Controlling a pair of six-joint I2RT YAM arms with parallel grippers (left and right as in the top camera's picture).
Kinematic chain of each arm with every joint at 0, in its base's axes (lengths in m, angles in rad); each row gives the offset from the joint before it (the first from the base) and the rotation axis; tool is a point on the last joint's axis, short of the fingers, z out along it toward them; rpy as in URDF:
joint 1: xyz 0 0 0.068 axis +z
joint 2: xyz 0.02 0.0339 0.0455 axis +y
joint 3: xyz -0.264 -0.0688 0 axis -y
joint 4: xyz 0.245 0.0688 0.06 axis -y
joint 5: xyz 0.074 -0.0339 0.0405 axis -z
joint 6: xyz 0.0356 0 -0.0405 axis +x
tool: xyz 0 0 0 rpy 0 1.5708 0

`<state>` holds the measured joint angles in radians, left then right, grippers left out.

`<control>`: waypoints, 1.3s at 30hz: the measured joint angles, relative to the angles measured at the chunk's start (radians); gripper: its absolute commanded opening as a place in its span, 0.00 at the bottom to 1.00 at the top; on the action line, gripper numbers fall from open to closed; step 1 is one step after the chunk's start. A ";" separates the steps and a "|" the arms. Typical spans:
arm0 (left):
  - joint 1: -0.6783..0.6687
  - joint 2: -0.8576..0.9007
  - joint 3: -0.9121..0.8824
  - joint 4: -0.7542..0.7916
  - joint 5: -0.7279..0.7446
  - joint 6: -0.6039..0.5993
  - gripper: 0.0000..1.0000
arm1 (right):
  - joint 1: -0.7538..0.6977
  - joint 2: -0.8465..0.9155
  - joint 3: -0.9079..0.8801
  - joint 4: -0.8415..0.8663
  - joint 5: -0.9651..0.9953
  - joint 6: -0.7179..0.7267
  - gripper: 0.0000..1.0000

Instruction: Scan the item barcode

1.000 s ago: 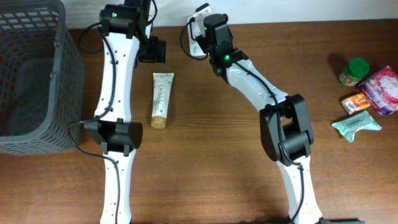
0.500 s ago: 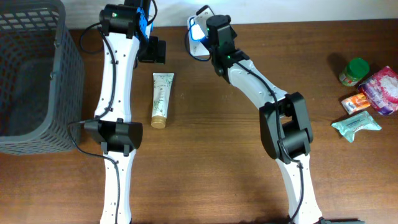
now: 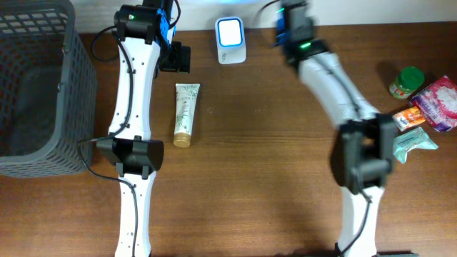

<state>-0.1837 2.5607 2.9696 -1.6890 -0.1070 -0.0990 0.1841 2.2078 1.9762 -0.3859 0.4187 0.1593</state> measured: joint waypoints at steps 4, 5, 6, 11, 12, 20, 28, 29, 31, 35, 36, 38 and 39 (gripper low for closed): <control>0.000 0.000 0.000 0.003 0.000 0.000 0.99 | -0.199 -0.122 0.017 -0.443 0.077 0.288 0.04; 0.000 0.000 0.000 0.003 0.000 0.000 0.99 | -0.264 -0.118 0.014 -0.553 0.085 0.373 0.04; 0.000 0.000 0.000 0.002 0.000 0.000 0.99 | -0.306 -0.109 0.010 -0.624 0.088 0.435 0.04; 0.000 0.000 0.000 0.002 0.000 0.000 0.99 | -0.477 -0.093 -0.027 -0.721 0.080 0.554 0.04; 0.000 0.000 0.000 0.002 0.000 0.000 0.99 | -0.496 -0.093 -0.044 -0.711 0.080 0.560 0.05; 0.000 0.000 0.000 0.002 0.000 0.000 0.99 | -0.579 -0.082 -0.196 -0.541 0.069 0.554 0.48; 0.000 0.000 0.000 0.002 0.000 0.000 0.99 | -0.529 -0.082 -0.197 -0.447 -0.487 0.301 0.39; 0.000 0.000 0.000 0.002 0.000 0.000 0.99 | -0.506 -0.082 -0.197 -0.446 -0.517 0.294 0.42; 0.000 0.000 0.000 0.002 0.000 0.000 0.99 | -0.436 -0.092 -0.198 -0.447 -0.557 0.282 0.85; 0.000 0.000 0.000 0.002 0.000 0.000 0.99 | -0.237 -0.151 -0.198 -0.448 -0.650 0.274 0.99; 0.000 0.000 0.000 0.002 0.000 0.000 0.99 | -0.200 -0.156 -0.198 -0.447 -0.657 0.274 0.99; 0.000 0.000 0.000 0.002 0.000 0.000 0.99 | -0.105 -0.156 -0.198 -0.450 -0.665 0.274 0.99; 0.000 0.000 0.000 0.002 0.000 0.000 0.99 | -0.080 -0.156 -0.198 -0.451 -0.668 0.274 0.99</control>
<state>-0.1837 2.5607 2.9696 -1.6871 -0.1074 -0.0990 0.1036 2.0521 1.7779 -0.8364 -0.2497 0.4332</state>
